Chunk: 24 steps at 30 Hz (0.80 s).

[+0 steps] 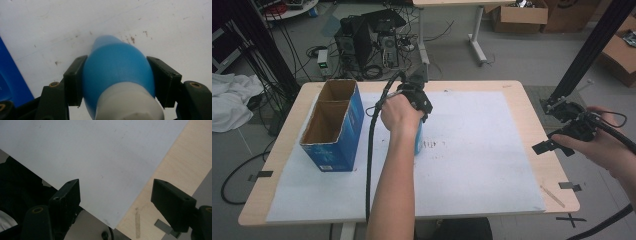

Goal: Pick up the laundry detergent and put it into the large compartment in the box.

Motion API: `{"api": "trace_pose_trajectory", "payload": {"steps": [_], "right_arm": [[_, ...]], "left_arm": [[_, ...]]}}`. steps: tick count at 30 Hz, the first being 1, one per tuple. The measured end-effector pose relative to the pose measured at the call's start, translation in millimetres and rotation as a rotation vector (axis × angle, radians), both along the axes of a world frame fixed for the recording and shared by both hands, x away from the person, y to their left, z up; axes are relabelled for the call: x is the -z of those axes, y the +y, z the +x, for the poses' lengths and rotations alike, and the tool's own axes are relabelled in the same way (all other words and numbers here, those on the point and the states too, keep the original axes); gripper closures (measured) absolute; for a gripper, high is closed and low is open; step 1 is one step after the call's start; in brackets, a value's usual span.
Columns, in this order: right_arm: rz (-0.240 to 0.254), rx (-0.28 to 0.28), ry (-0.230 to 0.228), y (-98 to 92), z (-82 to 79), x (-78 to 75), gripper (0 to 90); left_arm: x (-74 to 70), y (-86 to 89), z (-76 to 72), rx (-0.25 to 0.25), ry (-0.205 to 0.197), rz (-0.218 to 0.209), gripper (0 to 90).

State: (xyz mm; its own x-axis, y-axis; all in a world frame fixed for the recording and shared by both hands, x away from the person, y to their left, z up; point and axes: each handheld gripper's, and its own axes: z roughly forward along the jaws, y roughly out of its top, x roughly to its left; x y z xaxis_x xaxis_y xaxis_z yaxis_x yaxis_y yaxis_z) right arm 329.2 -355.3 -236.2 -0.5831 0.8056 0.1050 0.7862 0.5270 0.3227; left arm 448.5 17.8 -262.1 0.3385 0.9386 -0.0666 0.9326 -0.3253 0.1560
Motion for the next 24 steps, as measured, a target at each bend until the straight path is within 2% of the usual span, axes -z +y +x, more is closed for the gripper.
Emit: {"api": "trace_pose_trajectory", "payload": {"steps": [5, 8, 10, 17, 21, 24], "right_arm": [[0.000, -0.002, -0.001, 2.4, 0.2, -0.8, 23.8], [-0.001, -0.002, -0.001, 3.1, 0.4, -1.3, 23.8], [0.001, -0.002, -0.003, 4.4, 0.8, -1.9, 23.8], [-0.001, -0.008, -0.005, 8.3, 2.1, -3.9, 23.9], [0.000, -0.009, -0.007, 9.9, 2.4, -5.4, 23.9], [0.001, -0.009, -0.008, 10.3, 2.6, -6.1, 23.9]], "left_arm": [[-8.4, 2.4, -0.9, 0.051, 0.029, 0.006, 37.7], [-12.7, 3.0, -1.3, 0.064, 0.033, 0.010, 37.7], [-19.7, 3.3, -3.1, 0.082, 0.020, 0.009, 37.8], [-37.6, 6.7, -5.8, 0.121, 0.024, -0.004, 37.9], [-54.5, 12.0, -8.1, 0.134, 0.017, -0.014, 38.0], [-62.0, 14.6, -9.7, 0.132, 0.007, -0.017, 38.0]]}}
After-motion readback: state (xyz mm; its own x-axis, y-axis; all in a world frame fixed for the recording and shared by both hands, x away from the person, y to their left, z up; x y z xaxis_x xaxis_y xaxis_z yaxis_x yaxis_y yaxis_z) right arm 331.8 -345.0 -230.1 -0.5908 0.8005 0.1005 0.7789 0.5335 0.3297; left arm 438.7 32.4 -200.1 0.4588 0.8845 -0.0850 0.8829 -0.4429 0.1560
